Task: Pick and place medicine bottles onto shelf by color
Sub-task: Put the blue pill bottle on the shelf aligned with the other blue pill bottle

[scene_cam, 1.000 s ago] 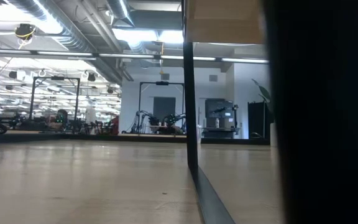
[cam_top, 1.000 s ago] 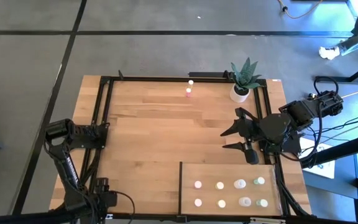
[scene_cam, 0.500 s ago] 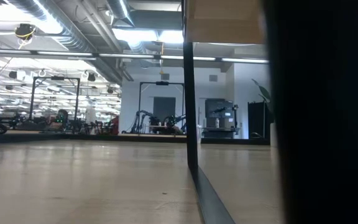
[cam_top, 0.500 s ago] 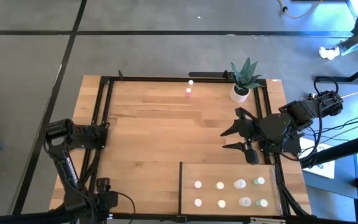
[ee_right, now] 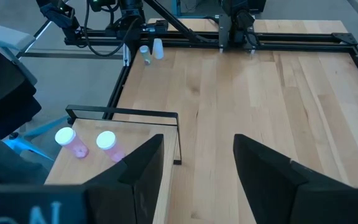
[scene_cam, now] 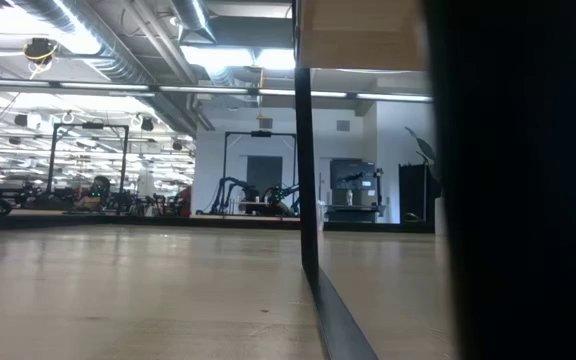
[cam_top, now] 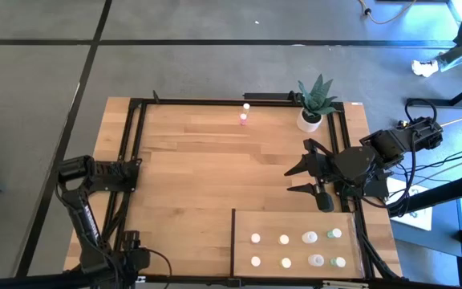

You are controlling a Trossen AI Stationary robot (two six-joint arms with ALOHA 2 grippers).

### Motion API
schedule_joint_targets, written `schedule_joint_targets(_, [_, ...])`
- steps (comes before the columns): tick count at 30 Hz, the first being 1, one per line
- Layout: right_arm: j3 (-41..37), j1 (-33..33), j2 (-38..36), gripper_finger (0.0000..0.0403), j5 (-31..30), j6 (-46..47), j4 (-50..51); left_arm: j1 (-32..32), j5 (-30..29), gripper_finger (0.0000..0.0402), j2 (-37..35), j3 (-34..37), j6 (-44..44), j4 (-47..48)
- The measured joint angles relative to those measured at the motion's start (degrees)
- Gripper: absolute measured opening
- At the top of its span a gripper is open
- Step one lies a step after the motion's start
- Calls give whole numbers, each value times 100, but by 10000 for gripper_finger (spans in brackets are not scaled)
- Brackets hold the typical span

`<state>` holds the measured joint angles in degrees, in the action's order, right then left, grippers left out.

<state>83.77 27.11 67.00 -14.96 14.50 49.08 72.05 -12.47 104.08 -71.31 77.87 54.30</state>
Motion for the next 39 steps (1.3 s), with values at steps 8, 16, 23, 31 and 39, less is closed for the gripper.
schedule_joint_targets(8, [0, -2, 0, 195, -2, 0, -1, 0, 4, 259, 23, 0, 0, 6])
schedule_joint_targets(16, [0, -2, 0, 195, -2, 0, 0, 0, 9, 238, 23, 0, 0, 37])
schedule_joint_targets(23, [0, 0, 0, 195, -2, 0, -2, 0, 13, 196, 23, 0, 0, 39])
schedule_joint_targets(31, [0, 0, 0, 195, -2, 0, -1, 0, 13, 155, 23, 0, 0, 39])
schedule_joint_targets(39, [0, 0, 0, 195, 0, 0, -2, 0, 13, 119, 23, 0, 3, 35])
